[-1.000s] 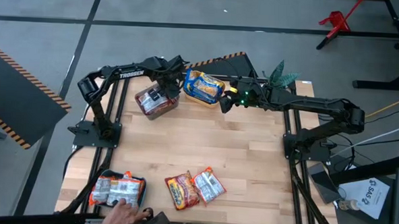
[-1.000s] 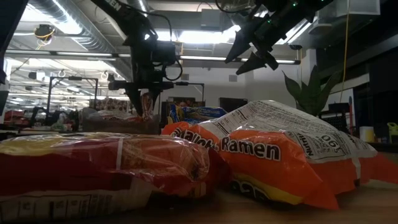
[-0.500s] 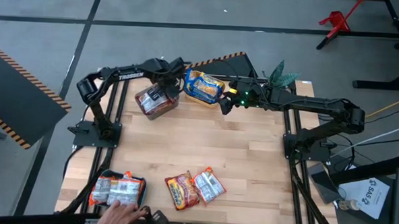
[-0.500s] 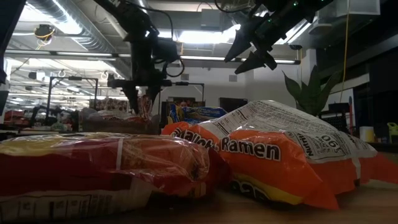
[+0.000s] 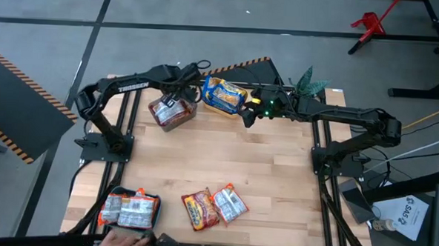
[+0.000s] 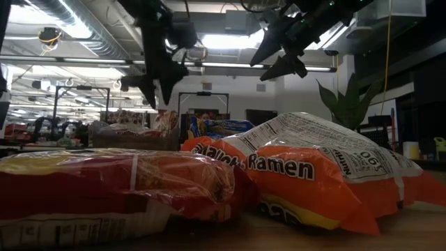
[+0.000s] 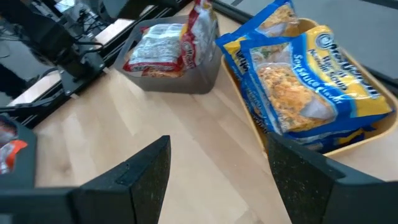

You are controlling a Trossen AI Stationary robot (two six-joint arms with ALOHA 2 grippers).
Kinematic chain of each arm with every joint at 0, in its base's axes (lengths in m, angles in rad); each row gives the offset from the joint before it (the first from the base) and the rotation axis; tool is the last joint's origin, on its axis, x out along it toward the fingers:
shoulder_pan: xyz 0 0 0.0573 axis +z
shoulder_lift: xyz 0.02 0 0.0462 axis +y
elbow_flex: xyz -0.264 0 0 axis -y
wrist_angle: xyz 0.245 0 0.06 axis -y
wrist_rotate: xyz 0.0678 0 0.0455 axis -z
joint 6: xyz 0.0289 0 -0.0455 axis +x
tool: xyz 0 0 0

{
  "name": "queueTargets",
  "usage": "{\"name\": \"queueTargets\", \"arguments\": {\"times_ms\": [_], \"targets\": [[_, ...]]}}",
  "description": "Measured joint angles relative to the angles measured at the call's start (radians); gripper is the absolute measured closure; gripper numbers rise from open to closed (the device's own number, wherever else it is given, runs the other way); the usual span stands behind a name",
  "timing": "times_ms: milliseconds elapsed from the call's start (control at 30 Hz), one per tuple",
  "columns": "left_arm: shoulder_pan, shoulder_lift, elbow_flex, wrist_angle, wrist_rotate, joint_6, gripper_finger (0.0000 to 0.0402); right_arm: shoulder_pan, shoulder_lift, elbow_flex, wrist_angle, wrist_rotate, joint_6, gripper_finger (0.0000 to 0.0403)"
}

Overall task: Sort Maruchan noodles
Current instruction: Put the red noodle pack into the gray bin

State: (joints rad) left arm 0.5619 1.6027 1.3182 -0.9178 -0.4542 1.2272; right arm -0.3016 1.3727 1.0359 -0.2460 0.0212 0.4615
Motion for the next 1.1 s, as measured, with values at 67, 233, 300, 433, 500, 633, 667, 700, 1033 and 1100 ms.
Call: {"name": "queueTargets", "arguments": {"times_ms": [67, 233, 300, 433, 500, 633, 667, 700, 1033, 1100], "targets": [[-0.024, -0.039, 0.000, -0.016, -0.040, -0.042, 0.0199, 0.000, 0.000, 0.000, 0.001, -0.026, -0.001, 0.0152], [-0.111, -0.167, 0.000, -0.011, -0.125, -0.203, 0.0200, 0.000, 0.000, 0.000, 0.001, -0.102, -0.020, 0.0152], [-0.161, -0.229, 0.000, -0.012, -0.120, -0.335, 0.0200, 0.000, 0.000, 0.000, 0.000, -0.151, -0.020, 0.0152], [-0.276, -0.345, 0.000, -0.005, -0.024, -0.745, 0.0200, 0.010, 0.000, 0.000, -0.046, -0.239, -0.025, 0.0152], [-0.328, -0.393, 0.000, 0.024, 0.085, -0.991, 0.0200, 0.031, 0.001, -0.005, -0.067, -0.242, -0.033, 0.0152], [-0.418, -0.444, 0.000, 0.141, 0.298, -1.461, 0.0200, 0.104, 0.003, -0.040, -0.070, -0.252, -0.041, 0.0152], [-0.444, -0.445, 0.001, 0.165, 0.333, -1.550, 0.0200, 0.131, 0.004, -0.051, -0.069, -0.249, -0.041, 0.0152], [-0.477, -0.442, 0.001, 0.183, 0.360, -1.613, 0.0200, 0.158, 0.007, -0.064, -0.066, -0.245, -0.045, 0.0152], [-0.785, -0.250, 0.000, 0.239, 0.394, -1.770, 0.0200, 0.495, 0.083, -0.107, 0.113, -0.167, -0.324, 0.0152], [-0.814, -0.218, 0.000, 0.259, 0.398, -1.787, 0.0200, 0.543, 0.112, -0.105, 0.197, -0.111, -0.328, 0.0152]]}}
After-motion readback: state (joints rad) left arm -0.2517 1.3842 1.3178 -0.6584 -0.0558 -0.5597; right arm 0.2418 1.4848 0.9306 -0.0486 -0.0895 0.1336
